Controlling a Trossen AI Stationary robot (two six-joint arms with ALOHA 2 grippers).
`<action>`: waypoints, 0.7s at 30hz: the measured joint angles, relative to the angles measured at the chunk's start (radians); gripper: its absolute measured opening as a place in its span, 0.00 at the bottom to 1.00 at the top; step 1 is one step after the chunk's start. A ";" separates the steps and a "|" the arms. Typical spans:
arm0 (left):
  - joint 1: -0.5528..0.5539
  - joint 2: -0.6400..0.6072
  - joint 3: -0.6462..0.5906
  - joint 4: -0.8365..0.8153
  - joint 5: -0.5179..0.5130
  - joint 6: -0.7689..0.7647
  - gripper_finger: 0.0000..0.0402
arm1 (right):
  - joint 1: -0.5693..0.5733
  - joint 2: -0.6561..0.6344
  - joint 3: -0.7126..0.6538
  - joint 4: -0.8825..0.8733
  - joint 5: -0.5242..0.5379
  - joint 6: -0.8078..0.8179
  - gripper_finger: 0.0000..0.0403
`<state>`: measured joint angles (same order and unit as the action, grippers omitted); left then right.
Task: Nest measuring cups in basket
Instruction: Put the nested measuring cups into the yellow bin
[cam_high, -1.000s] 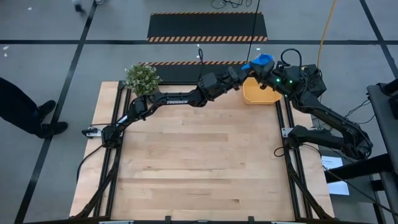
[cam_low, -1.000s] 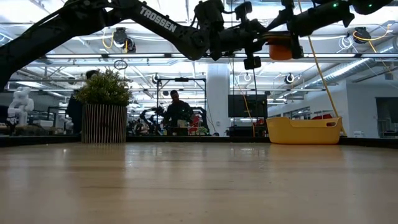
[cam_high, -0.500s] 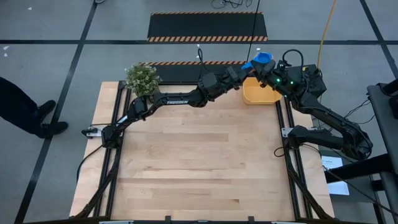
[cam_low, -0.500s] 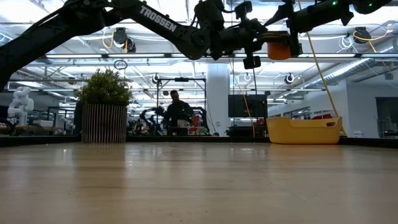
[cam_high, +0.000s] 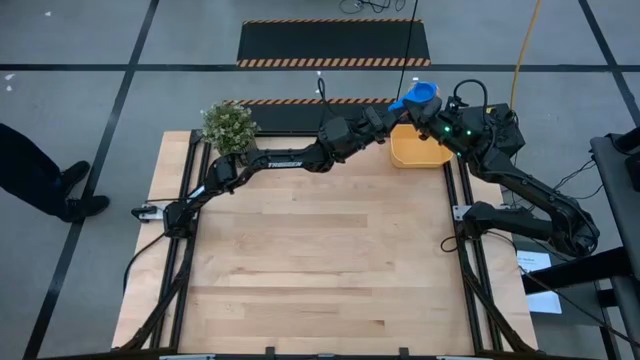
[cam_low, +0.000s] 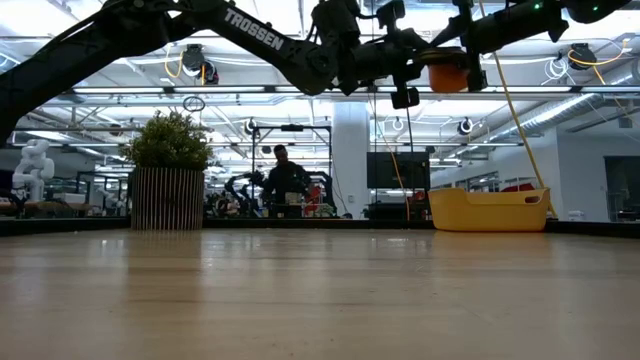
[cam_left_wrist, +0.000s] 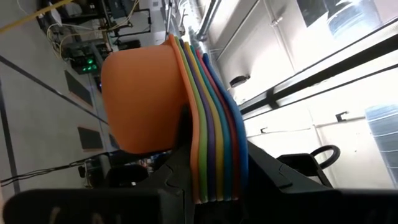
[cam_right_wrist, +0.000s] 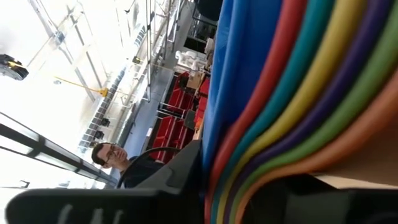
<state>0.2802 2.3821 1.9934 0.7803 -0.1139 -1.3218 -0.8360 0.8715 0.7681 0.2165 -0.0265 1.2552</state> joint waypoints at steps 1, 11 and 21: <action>0.000 0.000 0.000 0.000 0.000 -0.001 0.23 | 0.000 0.000 0.000 0.003 0.000 -0.001 0.24; 0.000 0.000 -0.001 -0.011 0.006 -0.013 0.33 | -0.001 0.000 0.000 0.004 -0.001 -0.023 0.21; 0.030 0.000 -0.004 -0.010 0.160 -0.047 0.72 | -0.021 -0.036 0.002 0.005 0.014 -0.051 0.20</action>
<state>0.3104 2.3825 1.9896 0.7702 0.0459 -1.3686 -0.8567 0.8359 0.7696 0.2218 -0.0127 1.2040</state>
